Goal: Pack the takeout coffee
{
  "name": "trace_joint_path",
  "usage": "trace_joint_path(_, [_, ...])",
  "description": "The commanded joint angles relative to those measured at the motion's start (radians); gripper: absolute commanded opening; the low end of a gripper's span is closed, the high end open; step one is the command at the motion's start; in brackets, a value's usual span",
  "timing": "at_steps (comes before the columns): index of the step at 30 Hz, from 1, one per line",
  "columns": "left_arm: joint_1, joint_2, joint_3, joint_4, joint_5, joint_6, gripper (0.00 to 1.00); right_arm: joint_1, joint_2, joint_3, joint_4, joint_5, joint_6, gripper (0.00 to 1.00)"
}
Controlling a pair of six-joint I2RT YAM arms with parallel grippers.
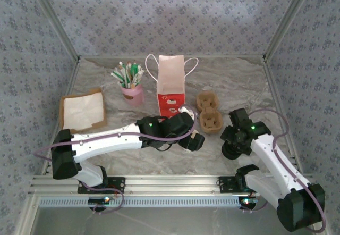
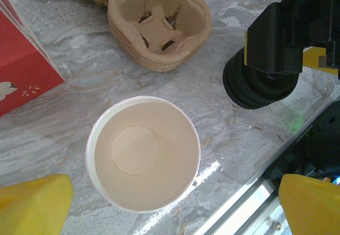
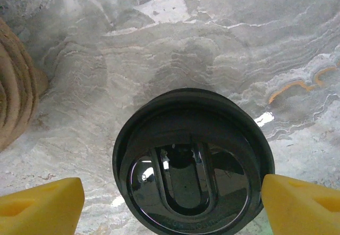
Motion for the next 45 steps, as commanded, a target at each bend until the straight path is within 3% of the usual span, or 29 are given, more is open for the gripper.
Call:
trace_joint_path(1, [-0.006, -0.011, 0.023, 0.016, -0.007, 0.016, 0.99, -0.006, 0.008, -0.017, 0.002, 0.020, 0.017, 0.88])
trace_joint_path(20, [-0.006, -0.021, 0.013, 0.020, -0.021, 0.016, 1.00, 0.014, 0.113, 0.059, 0.033, 0.036, 0.033, 0.88])
trace_joint_path(31, [-0.006, -0.024, 0.015, 0.017, -0.027, 0.016, 1.00, 0.022, 0.037, 0.018, -0.019, 0.048, 0.033, 0.91])
trace_joint_path(45, [-0.006, -0.016, 0.020, 0.017, -0.025, 0.015, 1.00, 0.010, 0.011, -0.050, 0.067, -0.016, 0.001, 0.82])
